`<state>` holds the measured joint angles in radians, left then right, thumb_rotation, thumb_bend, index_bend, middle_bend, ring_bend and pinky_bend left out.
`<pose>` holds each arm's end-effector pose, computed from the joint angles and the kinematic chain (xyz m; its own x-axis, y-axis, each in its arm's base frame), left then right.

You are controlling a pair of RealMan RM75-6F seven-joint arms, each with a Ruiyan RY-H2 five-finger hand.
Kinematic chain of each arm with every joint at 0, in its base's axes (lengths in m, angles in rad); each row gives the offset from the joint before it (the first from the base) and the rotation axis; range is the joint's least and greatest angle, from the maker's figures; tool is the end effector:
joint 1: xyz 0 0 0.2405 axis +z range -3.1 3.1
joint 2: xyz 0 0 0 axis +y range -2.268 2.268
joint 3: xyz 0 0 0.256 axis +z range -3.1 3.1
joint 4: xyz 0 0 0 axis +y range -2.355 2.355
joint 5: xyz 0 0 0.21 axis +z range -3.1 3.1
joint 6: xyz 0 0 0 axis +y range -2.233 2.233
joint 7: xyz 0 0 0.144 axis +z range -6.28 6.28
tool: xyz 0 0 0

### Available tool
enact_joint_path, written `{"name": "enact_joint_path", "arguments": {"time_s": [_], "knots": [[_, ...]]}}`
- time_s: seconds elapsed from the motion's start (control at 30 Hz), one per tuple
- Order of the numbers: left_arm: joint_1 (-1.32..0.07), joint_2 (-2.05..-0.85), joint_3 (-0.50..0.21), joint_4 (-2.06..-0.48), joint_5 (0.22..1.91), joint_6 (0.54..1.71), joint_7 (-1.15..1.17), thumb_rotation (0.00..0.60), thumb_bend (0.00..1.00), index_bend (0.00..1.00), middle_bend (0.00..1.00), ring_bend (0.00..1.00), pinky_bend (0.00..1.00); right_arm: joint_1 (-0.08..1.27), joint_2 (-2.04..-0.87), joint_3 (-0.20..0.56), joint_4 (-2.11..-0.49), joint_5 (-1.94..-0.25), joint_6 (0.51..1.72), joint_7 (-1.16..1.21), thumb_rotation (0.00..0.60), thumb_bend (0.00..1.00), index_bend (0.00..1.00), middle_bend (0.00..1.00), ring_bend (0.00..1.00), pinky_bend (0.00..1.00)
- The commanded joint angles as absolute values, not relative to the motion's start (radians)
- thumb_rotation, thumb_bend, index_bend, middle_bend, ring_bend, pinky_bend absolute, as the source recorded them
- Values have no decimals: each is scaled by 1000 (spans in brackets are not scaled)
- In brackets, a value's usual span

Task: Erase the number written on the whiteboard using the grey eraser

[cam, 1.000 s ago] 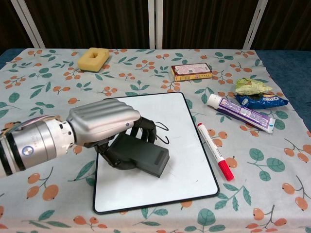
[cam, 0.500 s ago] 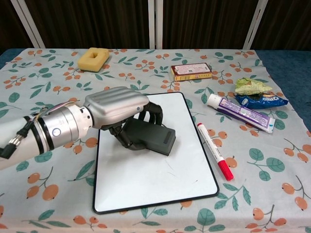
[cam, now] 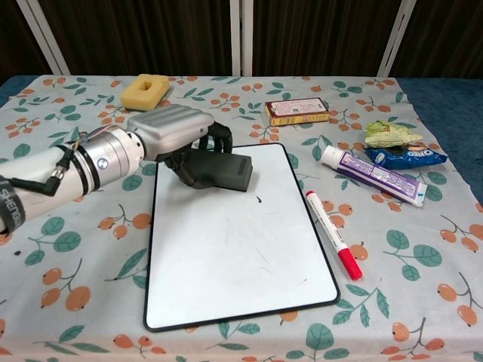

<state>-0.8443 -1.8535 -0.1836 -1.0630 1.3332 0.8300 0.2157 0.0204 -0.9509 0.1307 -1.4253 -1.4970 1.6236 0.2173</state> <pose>-0.1185 0.3566 -0.1025 0.5451 0.2435 0.8023 0.7583 -0.5514 -0.3478 -0.3409 -0.1751 0.2672 0.5091 0.2069 0.8355 -0.8571 0.0333 0.5141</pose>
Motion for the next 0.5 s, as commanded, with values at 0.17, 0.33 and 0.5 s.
{"name": "enact_joint_path", "arguments": {"time_s": [0.17, 0.33, 0.5], "knots": [[-856, -1847, -203, -1020, 1299, 815, 173, 600, 527, 709, 627, 491, 611, 19, -947, 133, -1431, -1495, 1625, 216, 600, 485, 0, 0, 0, 0], [-855, -1833, -182, -1074, 1333, 840, 158, 600, 528, 710, 627, 491, 611, 19, -944, 133, -1438, -1499, 1627, 209, 600, 485, 0, 0, 0, 0], [-852, -1842, -154, -1131, 1363, 865, 170, 600, 528, 710, 627, 491, 611, 18, -944, 132, -1440, -1499, 1628, 205, 600, 485, 0, 0, 0, 0]]}}
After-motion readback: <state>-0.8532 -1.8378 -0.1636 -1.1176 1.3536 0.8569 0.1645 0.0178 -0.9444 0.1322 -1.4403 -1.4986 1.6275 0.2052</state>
